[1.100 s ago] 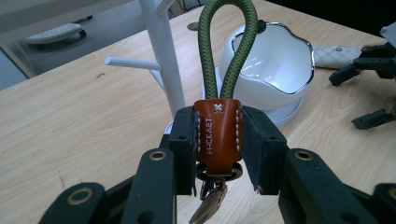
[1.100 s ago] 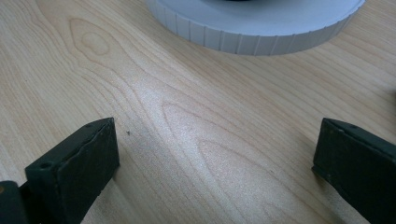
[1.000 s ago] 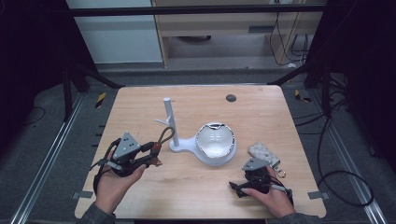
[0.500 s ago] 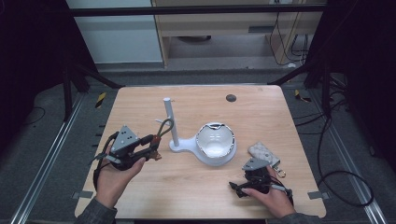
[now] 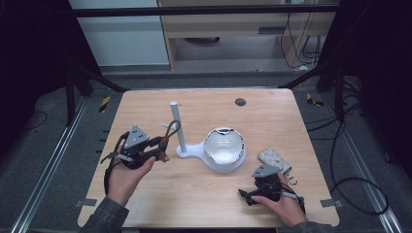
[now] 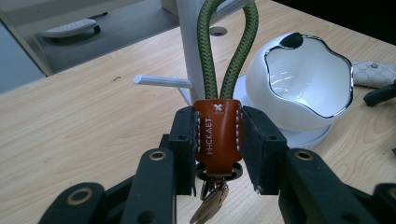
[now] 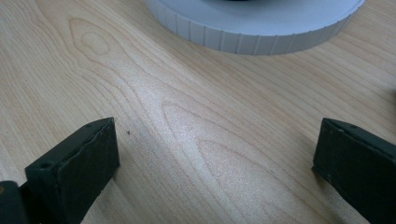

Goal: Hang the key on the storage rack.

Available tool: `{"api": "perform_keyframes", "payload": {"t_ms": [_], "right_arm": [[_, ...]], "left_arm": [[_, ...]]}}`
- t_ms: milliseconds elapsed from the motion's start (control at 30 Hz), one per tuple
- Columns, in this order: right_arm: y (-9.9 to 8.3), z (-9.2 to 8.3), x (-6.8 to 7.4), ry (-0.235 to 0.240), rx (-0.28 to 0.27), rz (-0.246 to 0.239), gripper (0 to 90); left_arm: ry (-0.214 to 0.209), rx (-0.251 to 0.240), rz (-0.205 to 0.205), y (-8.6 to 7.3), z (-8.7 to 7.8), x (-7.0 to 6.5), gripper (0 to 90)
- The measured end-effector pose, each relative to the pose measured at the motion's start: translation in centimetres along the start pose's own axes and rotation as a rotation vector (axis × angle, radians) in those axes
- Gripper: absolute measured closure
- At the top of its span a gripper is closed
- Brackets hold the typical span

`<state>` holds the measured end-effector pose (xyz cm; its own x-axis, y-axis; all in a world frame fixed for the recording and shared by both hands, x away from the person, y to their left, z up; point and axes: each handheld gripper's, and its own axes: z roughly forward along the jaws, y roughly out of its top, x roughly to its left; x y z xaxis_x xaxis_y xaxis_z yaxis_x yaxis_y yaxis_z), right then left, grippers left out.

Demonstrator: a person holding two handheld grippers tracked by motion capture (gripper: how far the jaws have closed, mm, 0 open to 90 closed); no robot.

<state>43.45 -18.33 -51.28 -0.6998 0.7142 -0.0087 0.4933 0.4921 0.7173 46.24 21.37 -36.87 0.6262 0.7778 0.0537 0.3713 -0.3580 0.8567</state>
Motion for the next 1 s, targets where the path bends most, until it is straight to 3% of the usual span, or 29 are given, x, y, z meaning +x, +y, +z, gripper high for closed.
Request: {"api": "perform_keyframes", "payload": {"t_ms": [467, 633, 1000], "right_arm": [[0.0, 0.0, 0.0, 0.000, -0.002, 0.000, 0.4], [0.0, 0.0, 0.0, 0.002, -0.004, 0.001, 0.4], [-0.1, 0.0, 0.0, 0.002, -0.005, 0.002, 0.4]], "left_arm": [[0.003, 0.016, -0.039, -0.7, 2.8, 0.2, 66.2], [0.001, 0.010, -0.037, -0.8, 3.3, 0.1, 73.9], [0.005, 0.029, -0.056, -1.4, 3.9, 0.5, 73.8]]}}
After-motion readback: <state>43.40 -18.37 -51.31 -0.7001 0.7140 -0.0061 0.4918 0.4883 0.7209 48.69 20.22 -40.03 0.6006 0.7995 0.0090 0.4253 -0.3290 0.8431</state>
